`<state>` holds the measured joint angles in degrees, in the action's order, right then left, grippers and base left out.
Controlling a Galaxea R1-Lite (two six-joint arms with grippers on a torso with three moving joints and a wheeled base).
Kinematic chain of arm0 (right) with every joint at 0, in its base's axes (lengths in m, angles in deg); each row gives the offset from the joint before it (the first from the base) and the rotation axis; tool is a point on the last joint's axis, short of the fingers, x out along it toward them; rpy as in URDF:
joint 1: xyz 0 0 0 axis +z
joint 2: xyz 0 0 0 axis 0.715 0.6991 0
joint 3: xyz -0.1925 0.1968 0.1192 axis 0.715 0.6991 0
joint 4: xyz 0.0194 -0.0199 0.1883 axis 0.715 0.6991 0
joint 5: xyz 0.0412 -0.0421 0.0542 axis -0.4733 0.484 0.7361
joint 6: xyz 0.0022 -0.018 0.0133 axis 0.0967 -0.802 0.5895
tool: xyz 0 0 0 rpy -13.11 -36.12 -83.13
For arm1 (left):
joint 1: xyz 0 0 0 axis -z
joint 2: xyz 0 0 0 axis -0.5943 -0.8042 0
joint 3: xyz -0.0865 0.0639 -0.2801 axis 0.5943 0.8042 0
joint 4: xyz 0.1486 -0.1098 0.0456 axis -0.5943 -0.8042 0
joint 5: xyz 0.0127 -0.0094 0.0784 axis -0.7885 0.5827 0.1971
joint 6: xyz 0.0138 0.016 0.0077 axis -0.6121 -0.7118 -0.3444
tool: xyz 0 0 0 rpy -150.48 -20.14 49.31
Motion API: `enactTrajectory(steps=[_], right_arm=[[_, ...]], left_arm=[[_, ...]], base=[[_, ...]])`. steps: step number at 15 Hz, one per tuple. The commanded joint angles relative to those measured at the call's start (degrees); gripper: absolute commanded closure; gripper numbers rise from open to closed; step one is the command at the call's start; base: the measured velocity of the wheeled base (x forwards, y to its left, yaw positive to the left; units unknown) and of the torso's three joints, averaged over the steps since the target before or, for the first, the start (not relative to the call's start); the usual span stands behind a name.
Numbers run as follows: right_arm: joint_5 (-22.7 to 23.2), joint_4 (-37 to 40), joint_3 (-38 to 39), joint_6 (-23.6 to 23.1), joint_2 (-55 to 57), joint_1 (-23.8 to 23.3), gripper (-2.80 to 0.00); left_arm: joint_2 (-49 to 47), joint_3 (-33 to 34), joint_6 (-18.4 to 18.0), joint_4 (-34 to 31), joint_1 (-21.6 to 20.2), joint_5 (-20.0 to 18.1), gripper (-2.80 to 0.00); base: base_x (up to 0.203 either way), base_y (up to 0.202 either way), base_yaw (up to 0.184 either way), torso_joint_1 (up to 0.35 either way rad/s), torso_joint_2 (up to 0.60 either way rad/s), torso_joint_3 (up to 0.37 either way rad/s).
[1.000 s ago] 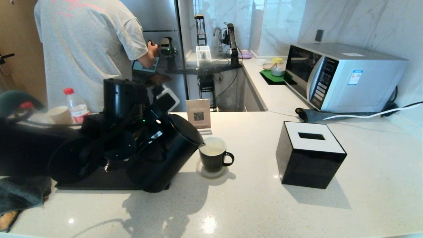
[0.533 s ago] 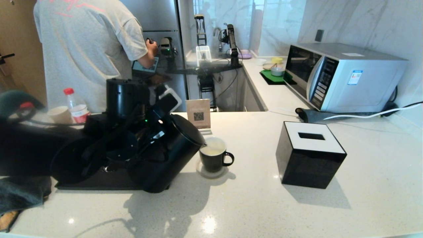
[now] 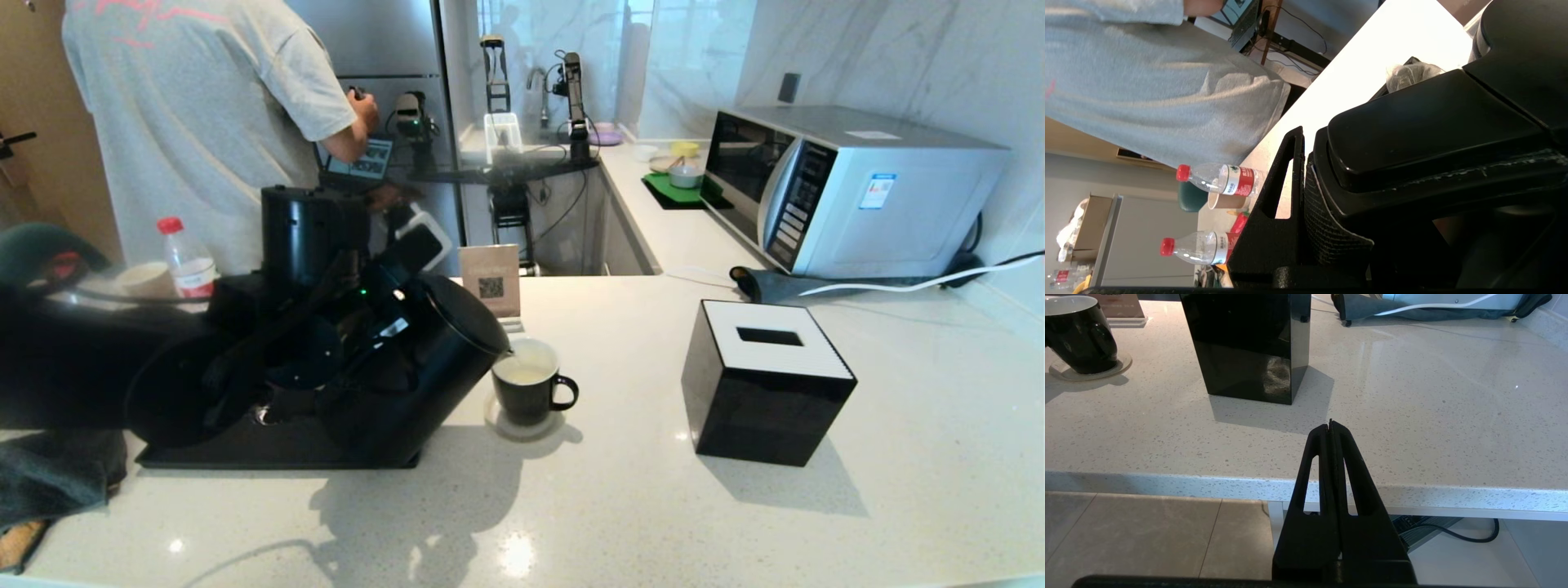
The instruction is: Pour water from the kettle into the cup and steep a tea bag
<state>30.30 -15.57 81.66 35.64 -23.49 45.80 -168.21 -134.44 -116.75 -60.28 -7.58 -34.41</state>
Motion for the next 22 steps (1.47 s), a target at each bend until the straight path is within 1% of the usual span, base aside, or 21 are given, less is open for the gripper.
enactTrajectory(steps=[1,3,14,16,18,20,22], right_arm=[[0.0,0.0,0.0,-0.1,0.1,0.0,0.00],[0.0,0.0,0.0,-0.1,0.1,0.0,0.00],[0.0,0.0,0.0,-0.1,0.1,0.0,0.00],[0.0,0.0,0.0,-0.1,0.1,0.0,0.00],[0.0,0.0,0.0,-0.1,0.1,0.0,0.00],[0.0,0.0,0.0,-0.1,0.1,0.0,0.00],[0.0,0.0,0.0,-0.1,0.1,0.0,0.00]], left_arm=[[0.0,-0.5,-0.3,0.1,0.0,0.2,0.00],[0.0,-0.5,-1.7,0.3,0.0,0.2,0.00],[0.0,-0.4,-1.6,0.6,0.1,0.1,0.00],[0.0,0.0,-0.9,0.9,0.1,0.1,0.00],[0.0,0.5,1.2,0.9,0.1,0.0,0.00],[0.1,1.4,2.4,1.0,0.1,0.0,0.00],[0.1,3.2,4.4,2.3,0.1,0.0,0.00]], base=[[0.000,0.000,0.000,0.000,0.00,0.000],[0.000,0.000,0.000,0.000,0.00,0.000],[0.000,0.000,0.000,0.000,0.00,0.000],[0.000,0.000,0.000,0.000,0.00,0.000],[0.000,0.000,0.000,0.000,0.00,0.000],[0.000,0.000,0.000,0.000,0.00,0.000],[0.000,0.000,0.000,0.000,0.00,0.000]])
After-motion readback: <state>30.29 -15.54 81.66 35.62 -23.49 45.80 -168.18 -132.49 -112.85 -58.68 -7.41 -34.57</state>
